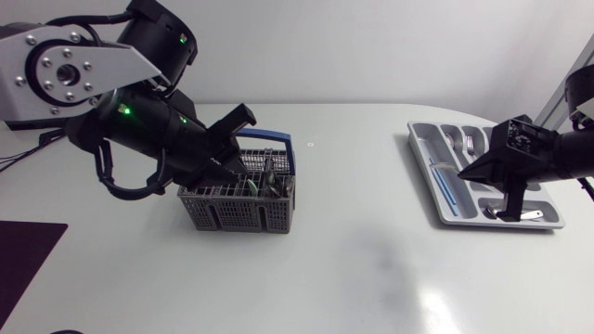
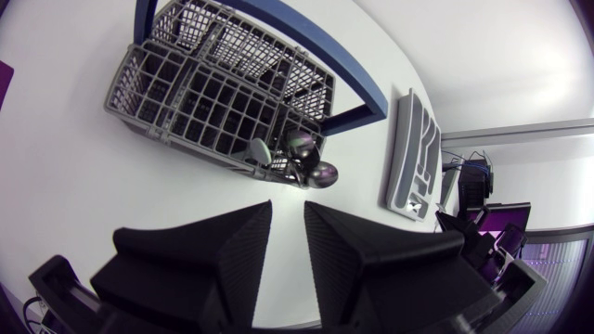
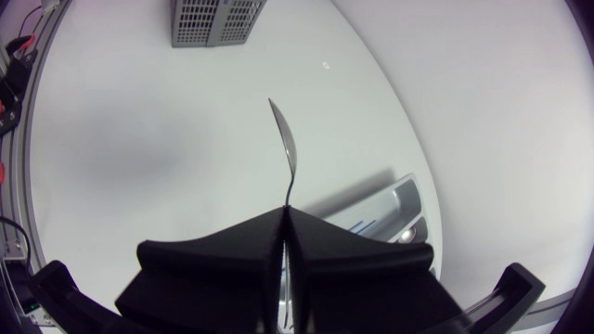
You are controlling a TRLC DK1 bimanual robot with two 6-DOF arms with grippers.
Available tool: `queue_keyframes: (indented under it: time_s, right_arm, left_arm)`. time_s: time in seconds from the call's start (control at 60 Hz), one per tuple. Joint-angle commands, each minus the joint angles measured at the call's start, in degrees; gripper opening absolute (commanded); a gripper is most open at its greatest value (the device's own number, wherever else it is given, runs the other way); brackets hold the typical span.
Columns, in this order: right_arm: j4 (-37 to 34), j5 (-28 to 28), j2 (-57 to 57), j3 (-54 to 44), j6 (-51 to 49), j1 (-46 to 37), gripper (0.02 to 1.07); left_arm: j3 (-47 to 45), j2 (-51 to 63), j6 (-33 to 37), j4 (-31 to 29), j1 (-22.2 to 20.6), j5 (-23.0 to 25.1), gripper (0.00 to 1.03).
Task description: Unload the cutlery basket into the drawer organizer.
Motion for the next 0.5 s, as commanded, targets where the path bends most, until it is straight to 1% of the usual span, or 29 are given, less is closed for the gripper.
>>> queue_keyframes:
  time_s: [0.0,0.117,0.267,0.483]
  right_arm:
    - [-1.4,-0.8,3.6,0.7,-6.7,-4.0,0.08]
    - [-1.4,-0.7,8.3,2.3,-11.5,-9.6,0.08]
    - [-1.4,-0.4,14.2,5.2,-15.5,-14.9,0.08]
    - [-1.2,0.8,21.7,9.5,-19.2,-19.0,0.08]
  left_arm:
    - [1.7,1.1,-1.1,0.0,-0.3,-0.7,0.29]
    - [1.5,2.0,-1.1,0.4,-0.3,-1.3,0.29]
    - [1.5,3.0,-1.1,0.9,-0.3,-1.7,0.29]
    - [1.7,4.0,-1.3,0.9,-0.6,-1.7,0.29]
